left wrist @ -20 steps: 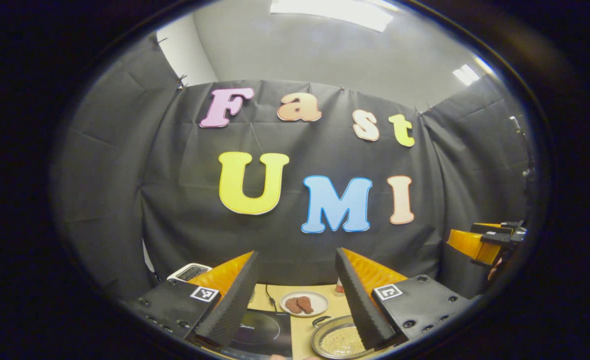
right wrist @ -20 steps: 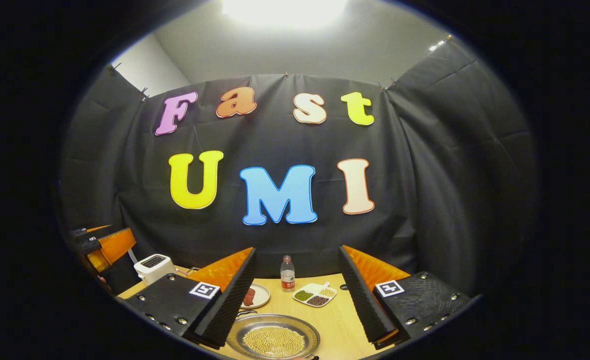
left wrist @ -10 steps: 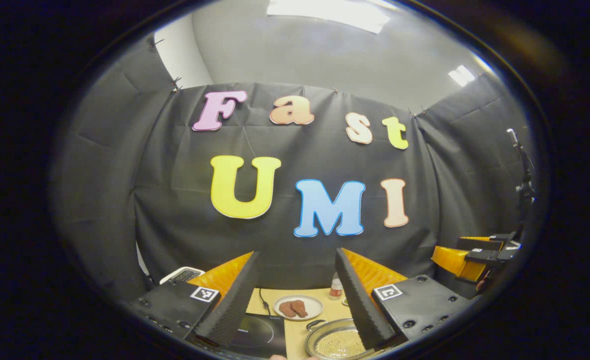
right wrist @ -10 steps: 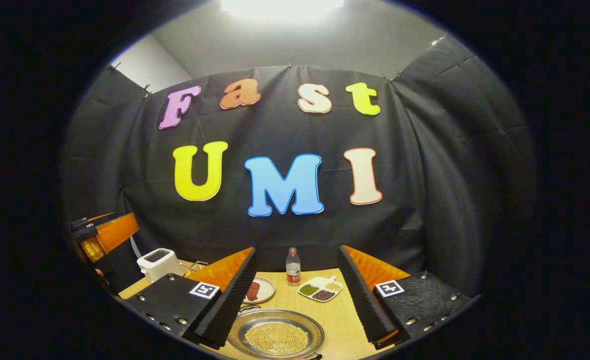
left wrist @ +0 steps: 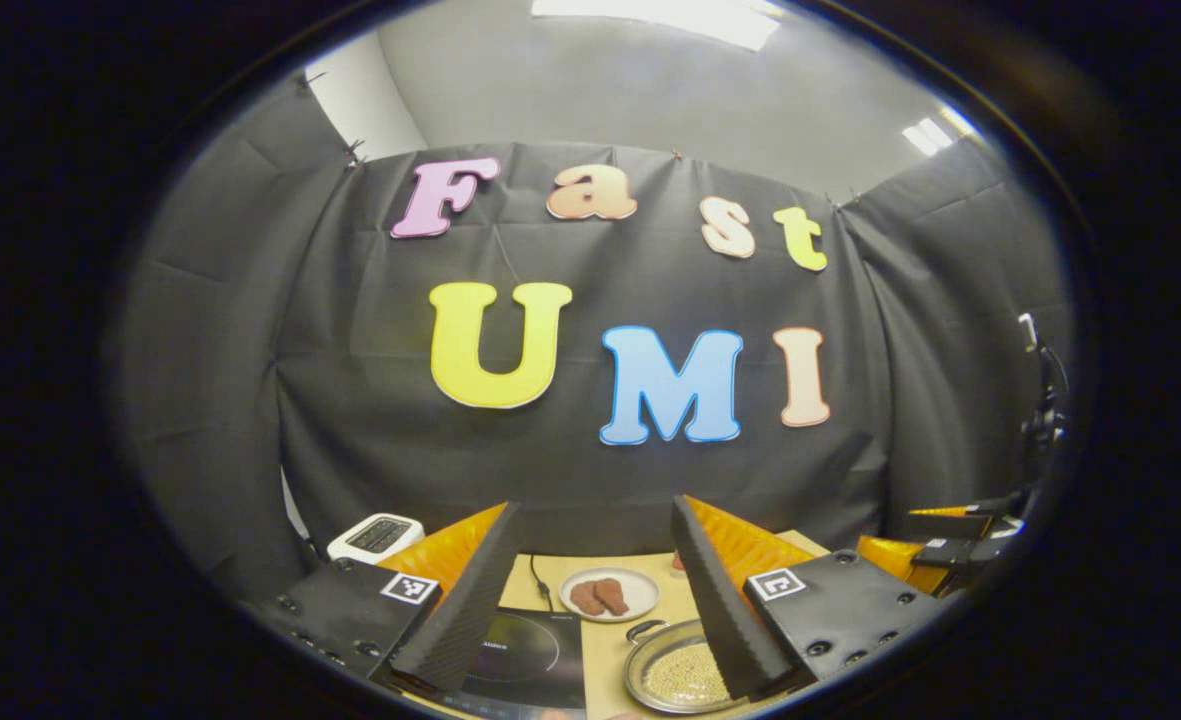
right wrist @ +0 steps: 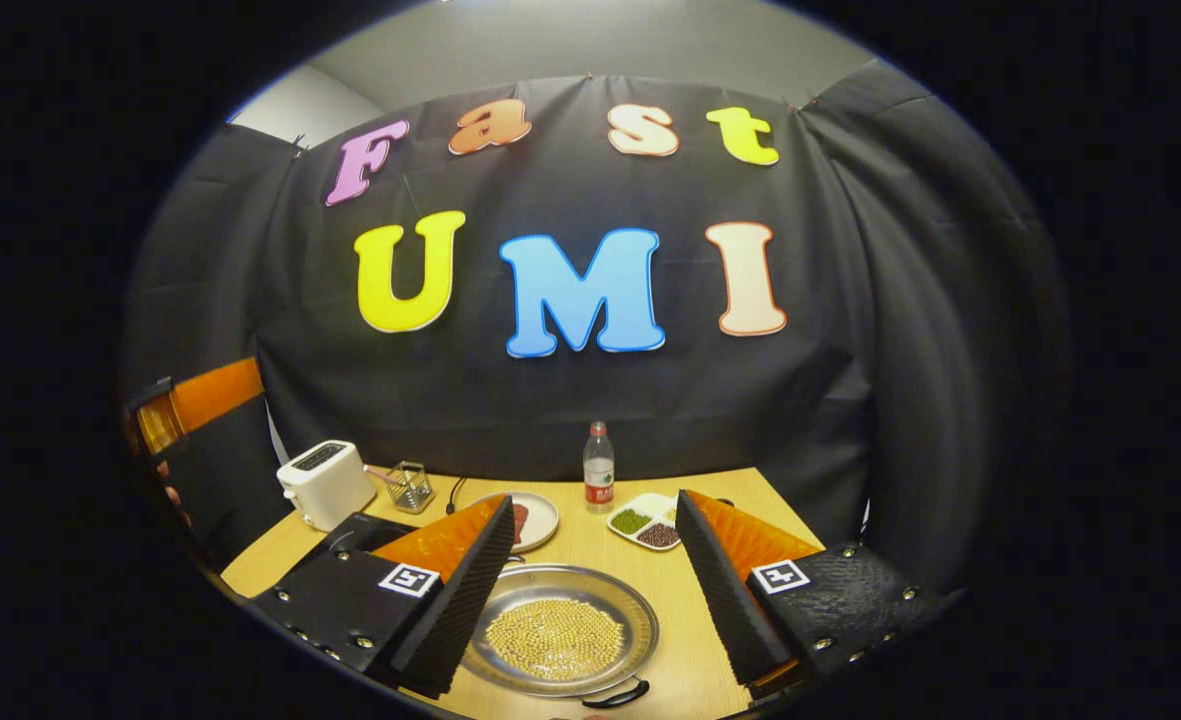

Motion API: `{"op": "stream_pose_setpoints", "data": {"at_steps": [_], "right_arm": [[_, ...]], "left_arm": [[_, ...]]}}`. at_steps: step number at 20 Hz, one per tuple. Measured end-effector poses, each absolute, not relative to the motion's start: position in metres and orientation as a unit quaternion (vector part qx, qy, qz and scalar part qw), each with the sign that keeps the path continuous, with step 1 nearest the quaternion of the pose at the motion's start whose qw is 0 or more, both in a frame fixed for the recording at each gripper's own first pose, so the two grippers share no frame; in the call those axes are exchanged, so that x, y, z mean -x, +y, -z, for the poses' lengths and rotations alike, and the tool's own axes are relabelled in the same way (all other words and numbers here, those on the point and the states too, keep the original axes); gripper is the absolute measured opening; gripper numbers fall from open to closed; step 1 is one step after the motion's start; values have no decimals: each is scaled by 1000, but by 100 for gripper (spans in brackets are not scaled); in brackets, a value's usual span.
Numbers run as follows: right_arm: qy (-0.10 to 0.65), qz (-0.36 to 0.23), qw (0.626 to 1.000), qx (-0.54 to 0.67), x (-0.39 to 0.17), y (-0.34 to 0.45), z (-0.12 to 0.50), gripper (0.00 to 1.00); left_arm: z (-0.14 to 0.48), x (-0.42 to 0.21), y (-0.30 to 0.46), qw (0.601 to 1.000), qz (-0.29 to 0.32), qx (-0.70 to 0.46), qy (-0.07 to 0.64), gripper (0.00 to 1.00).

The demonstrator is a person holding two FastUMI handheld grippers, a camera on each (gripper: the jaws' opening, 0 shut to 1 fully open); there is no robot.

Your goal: First push the handle of the pot to place it horizontally, then grasp the pot with both hands and set it on the induction cooktop.

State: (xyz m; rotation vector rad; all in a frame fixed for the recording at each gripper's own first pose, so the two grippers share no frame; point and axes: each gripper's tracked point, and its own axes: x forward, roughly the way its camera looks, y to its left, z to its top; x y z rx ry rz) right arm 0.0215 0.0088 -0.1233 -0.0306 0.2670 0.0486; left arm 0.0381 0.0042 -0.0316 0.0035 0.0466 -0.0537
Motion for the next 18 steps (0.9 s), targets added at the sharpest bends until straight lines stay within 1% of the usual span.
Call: {"op": "stream_pose_setpoints", "data": {"at_steps": [3,4,6,8,10,11,12,13,14,15,16,17,18], "right_arm": [[177,-29,984,15,-14,9,157,98],[190,-34,981,12,-11,11,168,98],[218,-40,975,17,-7,12,190,96],[247,-56,967,22,0,17,212,85],[270,-56,961,32,5,14,231,64],[278,-60,958,35,7,16,240,45],[289,-64,954,41,10,17,251,40],[300,-63,951,46,14,15,259,29],[313,-79,946,42,17,20,271,19],[325,-92,940,43,23,24,281,13],[333,-93,937,56,29,23,282,13],[341,-97,933,61,30,19,295,1],[356,-104,927,61,37,21,305,4]], "left_arm": [[45,-38,3,999,30,1,37,95],[46,-39,3,999,29,-1,40,97],[53,-41,5,998,27,-4,48,95],[64,-42,6,998,26,-4,60,95],[66,-45,8,998,24,-1,66,97],[67,-45,10,997,23,-1,68,97],[68,-45,11,998,20,-2,68,95],[67,-45,13,998,19,-3,67,95],[66,-46,14,998,19,-3,67,97],[66,-47,14,998,19,-3,65,99],[67,-48,15,998,19,-3,65,97],[66,-48,17,998,18,-4,65,96],[67,-49,19,998,17,-5,67,95]]}}
